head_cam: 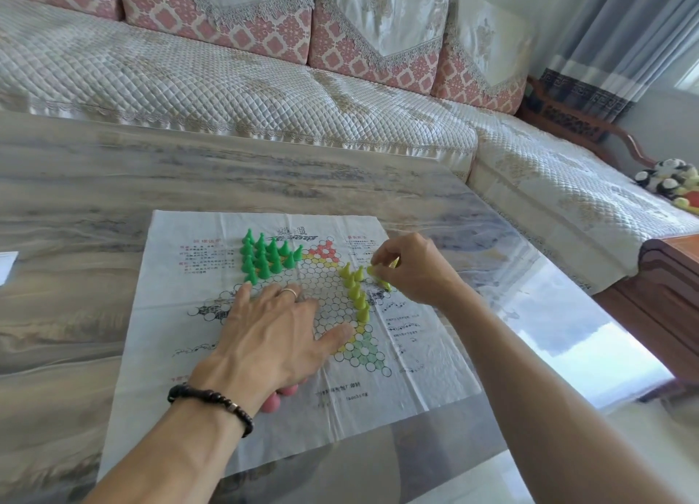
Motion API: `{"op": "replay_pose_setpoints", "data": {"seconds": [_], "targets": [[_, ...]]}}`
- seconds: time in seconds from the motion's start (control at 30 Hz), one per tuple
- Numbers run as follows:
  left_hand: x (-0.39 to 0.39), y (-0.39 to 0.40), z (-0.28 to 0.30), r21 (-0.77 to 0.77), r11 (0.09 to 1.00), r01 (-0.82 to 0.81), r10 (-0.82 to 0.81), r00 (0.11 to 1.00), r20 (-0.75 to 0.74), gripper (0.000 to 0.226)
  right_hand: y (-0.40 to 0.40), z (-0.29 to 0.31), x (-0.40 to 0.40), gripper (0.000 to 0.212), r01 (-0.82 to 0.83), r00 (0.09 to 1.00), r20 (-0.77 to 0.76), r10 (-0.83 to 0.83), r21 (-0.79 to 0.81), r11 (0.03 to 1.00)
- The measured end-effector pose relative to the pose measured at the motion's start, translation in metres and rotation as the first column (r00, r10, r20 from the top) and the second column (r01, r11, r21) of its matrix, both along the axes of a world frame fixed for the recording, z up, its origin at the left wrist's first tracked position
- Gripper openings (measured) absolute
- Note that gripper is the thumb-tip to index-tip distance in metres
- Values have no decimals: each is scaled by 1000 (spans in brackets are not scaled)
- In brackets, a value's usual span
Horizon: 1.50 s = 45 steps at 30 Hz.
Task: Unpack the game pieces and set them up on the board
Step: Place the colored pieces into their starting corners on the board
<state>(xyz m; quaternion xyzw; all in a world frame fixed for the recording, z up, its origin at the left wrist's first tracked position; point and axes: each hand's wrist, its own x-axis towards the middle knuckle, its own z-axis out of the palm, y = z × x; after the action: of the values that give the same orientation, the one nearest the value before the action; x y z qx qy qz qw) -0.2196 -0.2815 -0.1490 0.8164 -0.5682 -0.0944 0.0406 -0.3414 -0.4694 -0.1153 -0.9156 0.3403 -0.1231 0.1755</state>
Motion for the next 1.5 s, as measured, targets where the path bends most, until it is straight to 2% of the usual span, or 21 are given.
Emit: {"op": "replay_pose_setpoints", "data": {"seconds": [0.1, 0.2, 0.37, 0.5, 0.6, 0.8, 0.9, 1.1, 1.33, 1.5], "targets": [[-1, 0, 1, -1, 1000, -2, 2, 1000, -1, 92, 7, -2, 0, 6, -49, 990, -133, 42, -51, 997], [-1, 0, 1, -9, 1000, -3, 3, 1000, 5, 93, 11, -6, 4, 10, -49, 984, -174, 32, -96, 994], [0, 1, 1, -22, 1000, -4, 4, 1000, 0, 97, 9, -12, 3, 15, -40, 985, -173, 24, -88, 995], [-1, 0, 0, -27, 1000, -4, 4, 1000, 5, 94, 7, -14, 1, 7, -27, 986, -169, 13, -82, 996], [-1, -2, 0, -26, 1000, -8, 8, 1000, 8, 92, 9, -16, 4, 8, -26, 987, -160, 13, -82, 996], [0, 0, 0, -31, 999, -7, 7, 1000, 1, 100, 6, -11, 0, 6, -4, 990, -141, -14, -128, 992], [0, 0, 0, -26, 1000, -7, 7, 1000, -1, 100, -2, -5, -11, 15, 37, 993, -104, -52, -146, 989], [0, -1, 0, -21, 1000, -4, 4, 1000, 2, 94, -4, -11, -11, 34, 17, 979, -198, -54, -186, 982], [0, 0, 0, -11, 1000, -6, 6, 1000, -1, 95, -1, -19, -7, 14, 33, 981, -180, -75, -221, 975], [0, 0, 0, -20, 1000, -1, 1, 1000, 2, 93, 1, -18, -10, 8, 7, 985, -166, -49, -242, 970]]}}
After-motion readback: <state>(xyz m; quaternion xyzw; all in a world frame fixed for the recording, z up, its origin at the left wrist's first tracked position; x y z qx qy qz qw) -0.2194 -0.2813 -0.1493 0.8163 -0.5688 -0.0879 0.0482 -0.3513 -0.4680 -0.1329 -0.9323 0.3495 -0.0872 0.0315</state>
